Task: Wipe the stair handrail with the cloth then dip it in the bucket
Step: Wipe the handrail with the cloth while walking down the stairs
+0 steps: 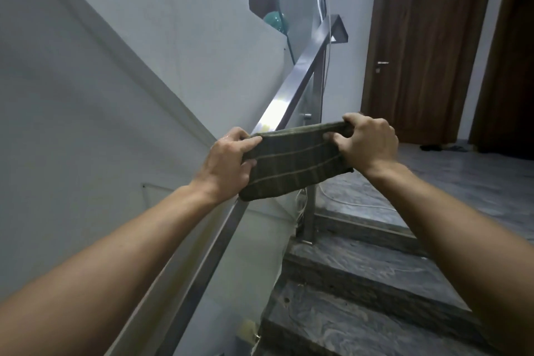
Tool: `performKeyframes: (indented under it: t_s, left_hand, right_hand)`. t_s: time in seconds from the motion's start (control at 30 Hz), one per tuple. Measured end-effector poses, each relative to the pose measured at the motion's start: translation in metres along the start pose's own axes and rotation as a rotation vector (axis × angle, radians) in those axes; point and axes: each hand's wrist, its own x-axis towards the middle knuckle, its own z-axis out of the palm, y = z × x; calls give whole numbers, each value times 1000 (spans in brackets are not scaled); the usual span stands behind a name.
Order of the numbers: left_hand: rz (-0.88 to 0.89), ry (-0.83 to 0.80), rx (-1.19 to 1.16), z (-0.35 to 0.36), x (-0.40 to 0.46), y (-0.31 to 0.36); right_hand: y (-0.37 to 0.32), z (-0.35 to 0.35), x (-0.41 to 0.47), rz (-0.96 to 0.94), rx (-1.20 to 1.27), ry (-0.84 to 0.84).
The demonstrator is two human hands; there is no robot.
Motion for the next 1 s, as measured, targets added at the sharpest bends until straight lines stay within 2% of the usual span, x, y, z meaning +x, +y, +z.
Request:
performKeyframes:
  t_s: [0.17, 0.4, 0.53, 0.63, 0.7, 0.8, 0.9, 1.0]
  left_hand:
    - [-103, -14, 56, 26, 66, -8]
    - [-408, -20, 148, 52, 154, -21]
    - [-525, -98, 183, 68, 175, -28]
    - [-580, -160, 214, 80, 179, -33]
    - [-575, -187, 347, 84, 184, -32]
    - [-445, -187, 505, 91, 197, -27]
    - [-390, -200, 345, 103, 210, -25]
    - [-455, -348, 190, 121, 218, -31]
  right_hand:
    - [14, 41, 92, -38, 82, -21]
    - [5, 104, 219, -96, 57, -92]
    - [7, 142, 254, -210, 44, -203]
    - [16, 166, 265, -313, -27, -221]
    - [21, 173, 270, -405, -66, -229]
    - [29, 178, 281, -505, -77, -312]
    - [38, 183, 292, -623, -191, -426]
    - [45, 182, 300, -685, -239, -543]
